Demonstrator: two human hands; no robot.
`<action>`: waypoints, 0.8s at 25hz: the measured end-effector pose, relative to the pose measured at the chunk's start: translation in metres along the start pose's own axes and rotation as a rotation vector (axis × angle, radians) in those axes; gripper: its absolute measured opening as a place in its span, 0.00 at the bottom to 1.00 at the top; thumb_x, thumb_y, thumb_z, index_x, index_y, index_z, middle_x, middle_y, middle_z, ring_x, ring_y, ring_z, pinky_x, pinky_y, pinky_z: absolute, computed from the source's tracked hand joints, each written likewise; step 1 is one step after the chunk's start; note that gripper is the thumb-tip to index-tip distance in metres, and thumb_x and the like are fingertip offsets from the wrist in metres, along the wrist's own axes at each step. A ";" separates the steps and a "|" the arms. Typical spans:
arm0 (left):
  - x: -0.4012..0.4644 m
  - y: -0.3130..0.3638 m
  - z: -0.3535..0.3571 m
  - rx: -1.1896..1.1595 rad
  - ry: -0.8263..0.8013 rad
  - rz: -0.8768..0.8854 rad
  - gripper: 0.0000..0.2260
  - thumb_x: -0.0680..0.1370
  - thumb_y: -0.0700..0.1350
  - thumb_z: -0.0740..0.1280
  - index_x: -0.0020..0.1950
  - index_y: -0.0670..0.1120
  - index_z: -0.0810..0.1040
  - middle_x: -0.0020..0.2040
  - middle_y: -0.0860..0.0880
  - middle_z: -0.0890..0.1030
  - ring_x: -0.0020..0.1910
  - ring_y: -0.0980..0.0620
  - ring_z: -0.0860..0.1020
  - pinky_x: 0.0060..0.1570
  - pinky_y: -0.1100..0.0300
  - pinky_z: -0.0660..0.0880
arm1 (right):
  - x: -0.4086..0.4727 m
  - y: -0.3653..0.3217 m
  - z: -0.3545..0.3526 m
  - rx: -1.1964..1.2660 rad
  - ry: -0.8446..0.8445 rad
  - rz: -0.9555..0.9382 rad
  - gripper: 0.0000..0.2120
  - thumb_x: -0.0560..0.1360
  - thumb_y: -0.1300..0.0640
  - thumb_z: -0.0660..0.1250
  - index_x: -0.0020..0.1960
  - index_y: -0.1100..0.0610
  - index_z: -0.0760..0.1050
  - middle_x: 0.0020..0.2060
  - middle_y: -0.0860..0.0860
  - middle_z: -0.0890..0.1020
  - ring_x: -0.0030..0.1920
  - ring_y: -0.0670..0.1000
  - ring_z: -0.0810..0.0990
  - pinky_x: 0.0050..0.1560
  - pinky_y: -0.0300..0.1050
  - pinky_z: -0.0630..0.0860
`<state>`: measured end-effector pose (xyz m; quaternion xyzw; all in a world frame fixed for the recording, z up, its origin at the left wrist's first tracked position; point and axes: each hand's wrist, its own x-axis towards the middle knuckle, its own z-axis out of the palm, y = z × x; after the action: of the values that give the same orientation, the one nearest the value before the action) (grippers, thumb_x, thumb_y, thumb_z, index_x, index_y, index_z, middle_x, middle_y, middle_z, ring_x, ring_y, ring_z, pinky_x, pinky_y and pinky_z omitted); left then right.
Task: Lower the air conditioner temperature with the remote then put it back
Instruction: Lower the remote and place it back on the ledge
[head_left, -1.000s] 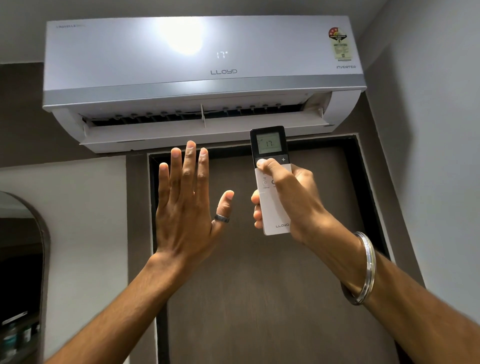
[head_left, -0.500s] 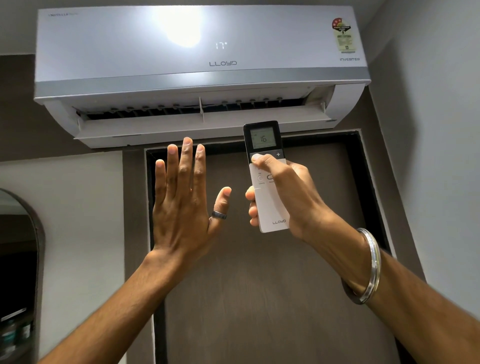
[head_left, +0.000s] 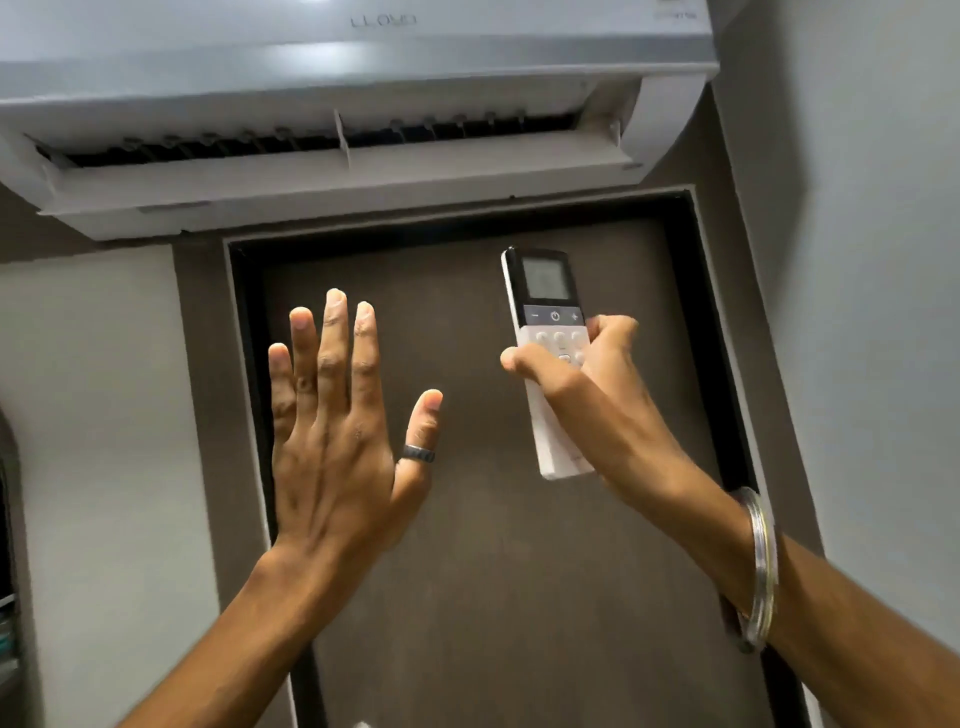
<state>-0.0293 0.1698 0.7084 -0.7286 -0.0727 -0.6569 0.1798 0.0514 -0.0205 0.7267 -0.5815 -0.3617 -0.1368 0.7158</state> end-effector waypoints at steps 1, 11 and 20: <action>-0.026 0.008 0.006 -0.022 -0.046 -0.012 0.36 0.83 0.61 0.55 0.85 0.42 0.52 0.86 0.43 0.49 0.85 0.42 0.44 0.84 0.44 0.42 | -0.015 0.022 -0.009 -0.090 0.020 0.003 0.28 0.68 0.40 0.71 0.58 0.53 0.64 0.47 0.47 0.79 0.38 0.44 0.82 0.36 0.44 0.78; -0.398 0.185 0.026 -0.365 -0.997 -0.085 0.36 0.83 0.62 0.54 0.85 0.44 0.49 0.86 0.44 0.46 0.85 0.45 0.41 0.83 0.49 0.37 | -0.279 0.314 -0.134 -0.332 0.335 0.918 0.22 0.61 0.48 0.86 0.48 0.49 0.78 0.41 0.44 0.87 0.41 0.46 0.87 0.44 0.46 0.85; -0.647 0.307 0.031 -0.599 -1.717 0.153 0.34 0.84 0.61 0.47 0.85 0.42 0.51 0.86 0.42 0.51 0.85 0.43 0.45 0.84 0.42 0.47 | -0.513 0.538 -0.262 -0.278 0.868 1.687 0.30 0.67 0.53 0.85 0.63 0.66 0.82 0.56 0.62 0.88 0.49 0.59 0.89 0.46 0.50 0.87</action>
<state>0.0229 -0.0192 0.0191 -0.9861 0.0407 0.1336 -0.0899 0.1176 -0.2258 -0.0310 -0.6288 0.4926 0.1785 0.5746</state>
